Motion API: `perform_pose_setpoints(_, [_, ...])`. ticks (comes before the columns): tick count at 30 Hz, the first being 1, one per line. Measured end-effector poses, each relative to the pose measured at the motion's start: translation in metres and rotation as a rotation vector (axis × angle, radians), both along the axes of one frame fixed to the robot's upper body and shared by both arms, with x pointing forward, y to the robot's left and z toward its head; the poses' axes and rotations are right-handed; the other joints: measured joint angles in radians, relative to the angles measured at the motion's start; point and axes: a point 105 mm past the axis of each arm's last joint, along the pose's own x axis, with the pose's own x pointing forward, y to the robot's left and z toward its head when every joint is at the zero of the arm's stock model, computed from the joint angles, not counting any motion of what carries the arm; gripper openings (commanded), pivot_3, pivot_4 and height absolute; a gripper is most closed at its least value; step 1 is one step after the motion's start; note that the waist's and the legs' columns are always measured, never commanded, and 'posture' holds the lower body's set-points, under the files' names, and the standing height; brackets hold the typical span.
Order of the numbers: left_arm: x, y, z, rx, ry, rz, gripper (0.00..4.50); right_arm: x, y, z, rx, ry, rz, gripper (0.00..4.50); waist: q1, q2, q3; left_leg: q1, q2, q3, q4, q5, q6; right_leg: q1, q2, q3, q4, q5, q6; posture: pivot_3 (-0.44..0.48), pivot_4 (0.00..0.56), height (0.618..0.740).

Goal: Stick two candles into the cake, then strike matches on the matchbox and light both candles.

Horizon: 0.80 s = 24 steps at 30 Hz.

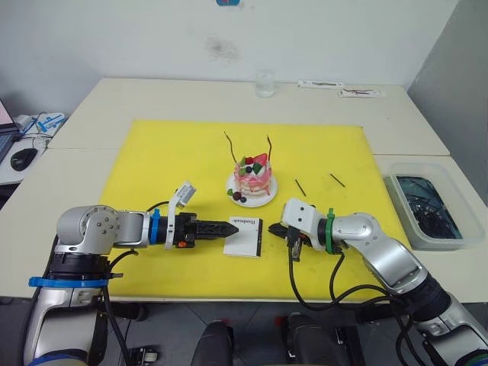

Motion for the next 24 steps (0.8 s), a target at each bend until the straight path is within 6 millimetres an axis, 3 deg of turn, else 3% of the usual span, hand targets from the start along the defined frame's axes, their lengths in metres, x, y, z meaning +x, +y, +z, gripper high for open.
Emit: perform_pose_setpoints(24, [-0.005, -0.009, -0.007, -0.023, -0.005, -0.006, 4.50, -0.007, 0.033, 0.000, 0.048, 0.037, 0.072, 0.10, 0.008, 0.000, -0.001, 0.001, 0.000, 0.000, 0.000, 0.000, 0.000, 0.001, -0.001, 0.000, 0.000, 0.002, 0.004, 0.000, 0.150, 0.740])
